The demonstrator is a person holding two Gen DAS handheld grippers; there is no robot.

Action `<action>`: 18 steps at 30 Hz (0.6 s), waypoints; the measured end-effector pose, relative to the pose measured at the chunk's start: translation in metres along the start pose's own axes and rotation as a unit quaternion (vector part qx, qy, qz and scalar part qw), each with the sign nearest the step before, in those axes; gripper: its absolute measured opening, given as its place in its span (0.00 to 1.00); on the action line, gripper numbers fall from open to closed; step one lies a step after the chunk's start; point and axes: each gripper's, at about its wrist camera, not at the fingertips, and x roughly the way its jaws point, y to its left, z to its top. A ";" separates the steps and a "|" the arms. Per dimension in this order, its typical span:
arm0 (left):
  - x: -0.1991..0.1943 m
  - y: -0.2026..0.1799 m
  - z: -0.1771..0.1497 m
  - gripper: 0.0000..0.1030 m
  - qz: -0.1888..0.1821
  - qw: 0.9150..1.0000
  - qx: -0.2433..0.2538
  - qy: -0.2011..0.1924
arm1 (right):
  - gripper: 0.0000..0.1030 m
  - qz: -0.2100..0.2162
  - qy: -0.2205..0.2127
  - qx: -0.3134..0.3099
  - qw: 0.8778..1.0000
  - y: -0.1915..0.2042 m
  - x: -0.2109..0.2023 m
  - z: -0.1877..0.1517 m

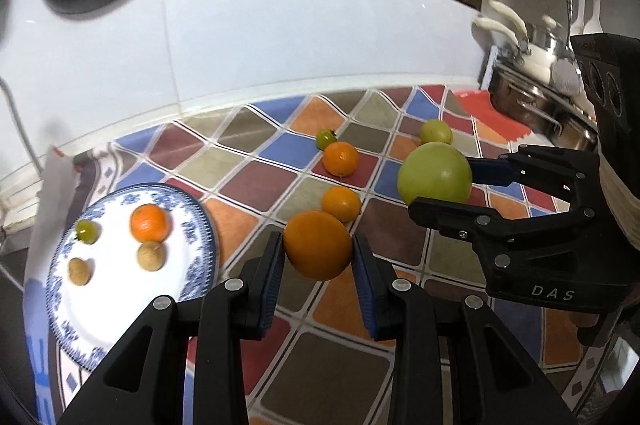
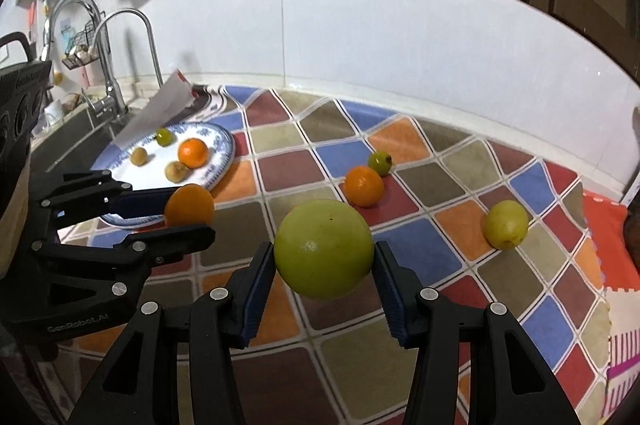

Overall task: Organize fruits
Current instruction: 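Lift the mandarin and pomelo in both tools toward the plate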

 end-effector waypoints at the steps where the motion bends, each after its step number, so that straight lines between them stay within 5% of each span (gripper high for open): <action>1: -0.004 0.001 -0.001 0.33 0.003 1.000 -0.002 -0.003 | 0.49 0.001 -0.005 0.000 1.000 0.003 -0.004 0.001; 18: -0.073 0.045 -0.017 0.33 0.080 0.994 -0.048 -0.052 | 0.49 0.053 -0.072 -0.030 0.996 0.072 -0.037 0.028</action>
